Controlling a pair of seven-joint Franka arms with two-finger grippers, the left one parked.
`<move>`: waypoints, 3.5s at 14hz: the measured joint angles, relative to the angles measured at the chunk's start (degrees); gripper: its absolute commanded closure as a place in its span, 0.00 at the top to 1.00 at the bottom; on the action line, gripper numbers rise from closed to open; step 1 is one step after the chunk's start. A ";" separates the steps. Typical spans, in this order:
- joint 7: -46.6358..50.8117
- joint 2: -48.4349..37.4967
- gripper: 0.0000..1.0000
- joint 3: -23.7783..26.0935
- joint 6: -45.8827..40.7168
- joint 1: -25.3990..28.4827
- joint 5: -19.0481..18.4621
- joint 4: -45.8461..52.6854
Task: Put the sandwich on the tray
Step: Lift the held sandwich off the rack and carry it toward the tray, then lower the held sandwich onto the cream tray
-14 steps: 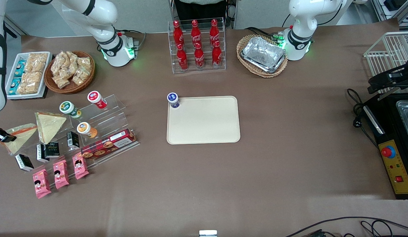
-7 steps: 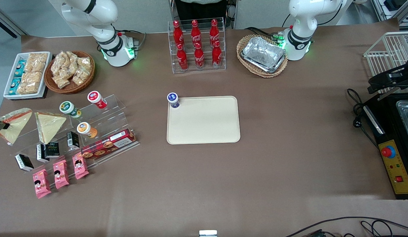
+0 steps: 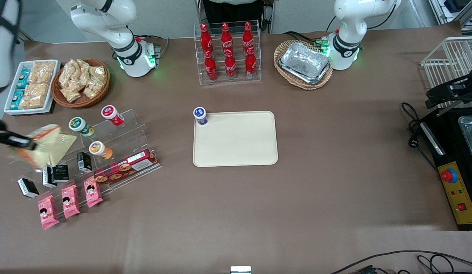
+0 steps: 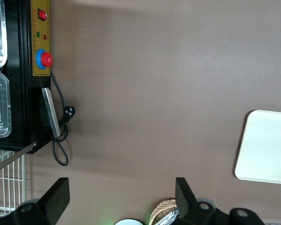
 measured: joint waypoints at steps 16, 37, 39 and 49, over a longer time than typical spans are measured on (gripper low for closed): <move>-12.22 2.89 0.06 0.44 3.51 29.89 1.94 -0.16; -24.73 25.26 0.07 0.56 27.92 52.95 2.31 -1.24; -24.79 27.39 0.07 0.55 30.37 53.81 2.31 -1.24; -30.60 31.27 0.13 -0.06 35.93 53.41 2.29 -1.23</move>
